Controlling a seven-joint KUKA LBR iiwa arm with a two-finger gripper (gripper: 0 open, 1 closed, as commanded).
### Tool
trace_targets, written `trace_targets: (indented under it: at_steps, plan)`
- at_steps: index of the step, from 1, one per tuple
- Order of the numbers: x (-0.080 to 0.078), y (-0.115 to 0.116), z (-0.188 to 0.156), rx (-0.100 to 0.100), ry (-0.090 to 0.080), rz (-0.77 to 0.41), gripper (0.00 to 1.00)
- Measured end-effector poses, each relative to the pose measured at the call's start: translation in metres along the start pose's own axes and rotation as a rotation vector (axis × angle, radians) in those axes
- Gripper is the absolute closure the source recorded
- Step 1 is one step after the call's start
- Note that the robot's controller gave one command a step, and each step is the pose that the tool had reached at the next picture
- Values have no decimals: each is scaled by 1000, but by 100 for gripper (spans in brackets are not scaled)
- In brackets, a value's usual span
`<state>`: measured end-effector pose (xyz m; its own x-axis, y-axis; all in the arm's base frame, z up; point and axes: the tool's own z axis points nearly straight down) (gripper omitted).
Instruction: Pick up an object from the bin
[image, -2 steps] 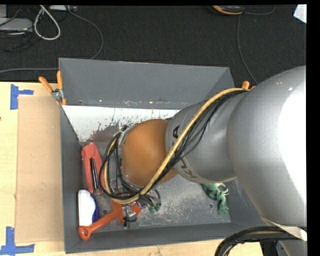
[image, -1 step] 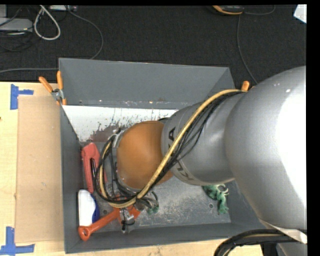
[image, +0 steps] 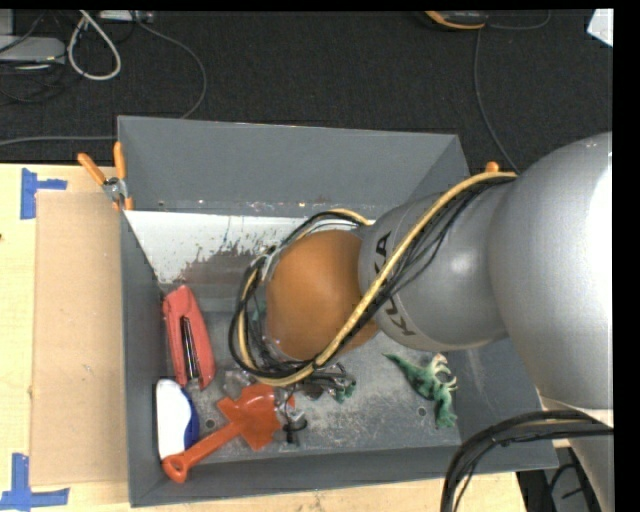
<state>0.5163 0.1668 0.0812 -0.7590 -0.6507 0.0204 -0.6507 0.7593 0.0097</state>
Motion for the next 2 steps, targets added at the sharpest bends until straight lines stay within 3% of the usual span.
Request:
trace_targets:
  at_steps: [1,2]
  plan:
    - [-6,57,-108,-2,-7,163,0]
    - [16,17,-5,-2,5,-154,0]
